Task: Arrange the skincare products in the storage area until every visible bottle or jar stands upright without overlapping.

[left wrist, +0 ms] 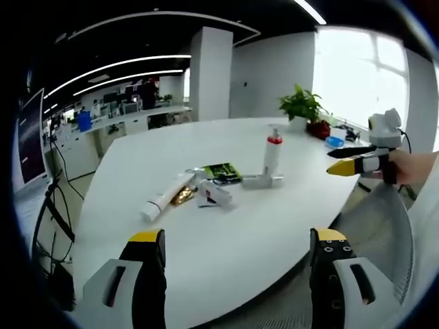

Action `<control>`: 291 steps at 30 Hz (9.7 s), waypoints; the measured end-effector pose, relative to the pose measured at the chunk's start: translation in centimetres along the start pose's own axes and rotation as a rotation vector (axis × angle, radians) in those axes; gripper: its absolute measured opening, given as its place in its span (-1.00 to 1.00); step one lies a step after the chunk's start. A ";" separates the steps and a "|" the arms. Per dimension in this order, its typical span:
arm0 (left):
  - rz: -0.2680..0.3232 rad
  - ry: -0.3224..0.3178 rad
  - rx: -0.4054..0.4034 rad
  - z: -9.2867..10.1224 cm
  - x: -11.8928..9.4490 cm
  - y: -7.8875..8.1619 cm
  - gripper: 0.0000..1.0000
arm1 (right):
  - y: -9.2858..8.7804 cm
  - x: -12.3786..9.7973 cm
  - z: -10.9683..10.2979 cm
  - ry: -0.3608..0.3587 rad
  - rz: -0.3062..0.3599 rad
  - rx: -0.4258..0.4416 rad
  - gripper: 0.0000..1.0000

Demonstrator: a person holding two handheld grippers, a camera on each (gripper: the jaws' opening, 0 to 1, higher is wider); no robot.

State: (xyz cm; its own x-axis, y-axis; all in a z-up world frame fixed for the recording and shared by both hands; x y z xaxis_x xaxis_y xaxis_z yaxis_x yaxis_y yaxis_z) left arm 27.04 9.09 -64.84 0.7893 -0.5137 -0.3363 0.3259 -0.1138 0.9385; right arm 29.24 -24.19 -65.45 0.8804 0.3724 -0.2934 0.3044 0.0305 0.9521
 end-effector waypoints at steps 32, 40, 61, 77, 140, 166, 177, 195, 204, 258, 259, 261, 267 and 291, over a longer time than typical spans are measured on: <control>-0.119 -0.192 0.179 2.2 8.0 3.9 0.83 | 0.1 0.1 0.1 0.068 -0.015 0.059 0.89; -0.153 -0.283 0.259 2.0 11.9 4.8 0.79 | 0.0 0.1 0.2 0.056 -0.010 0.073 0.89; -0.290 -0.467 0.461 2.9 20.8 4.9 0.77 | -0.3 0.5 0.2 0.055 -0.049 0.069 0.87; -0.406 -0.607 0.565 3.6 26.9 3.5 0.48 | -0.5 0.6 0.2 0.045 -0.071 0.066 0.85; -0.555 -0.832 0.523 5.0 30.4 2.3 -0.67 | -0.8 0.8 0.4 0.015 -0.103 0.068 0.75; -0.314 -0.825 -0.130 5.1 24.5 4.4 -0.67 | -0.6 0.7 0.3 0.052 -0.070 0.106 0.69; -0.188 -0.819 -0.357 5.0 20.7 5.0 -0.67 | -0.3 0.5 0.3 0.115 -0.018 0.195 0.53; 0.036 -0.821 -0.631 3.8 14.0 6.6 -0.66 | 0.5 0.4 -0.5 0.286 0.001 0.329 0.22; 0.076 -0.843 -0.670 4.7 12.6 6.4 -0.66 | 3.7 0.0 -1.2 0.434 0.124 0.431 0.07; -0.083 -0.337 0.049 11.0 8.4 10.3 -0.61 | 10.8 1.0 -5.9 0.281 0.112 0.164 -0.60; -0.070 -0.350 -0.003 10.8 8.3 10.4 -0.61 | 11.1 0.9 -6.1 0.306 0.132 0.128 -0.60; -0.047 -0.379 -0.030 10.4 8.2 10.6 -0.63 | 11.4 0.7 -6.2 0.355 0.170 0.099 -0.60; -0.063 -0.515 0.036 9.6 7.6 10.5 -0.65 | 10.8 0.4 -5.4 0.457 0.168 0.127 -0.56; 0.059 -1.003 -0.043 9.8 5.6 12.9 -0.65 | 12.9 -1.5 -6.5 0.885 0.177 0.181 -0.55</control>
State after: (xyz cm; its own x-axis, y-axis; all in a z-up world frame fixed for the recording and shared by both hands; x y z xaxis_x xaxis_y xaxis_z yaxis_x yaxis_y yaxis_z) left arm 30.54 -3.60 -53.89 0.0082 -0.9987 -0.0496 0.3347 -0.0440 0.9413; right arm 29.50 -18.30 -52.14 0.3426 0.9342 0.0991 0.3098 -0.2119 0.9269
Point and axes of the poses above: the point that each gripper's makers call its tool centre point, and the gripper's own axes: x roughly forward along the fingers, z roughly to its right, y roughly out of its top, the point moved 10 cm from there along -x, roughly backward along the fingers, and after that the axes turned 7 degrees about z, right-handed, at the moved point
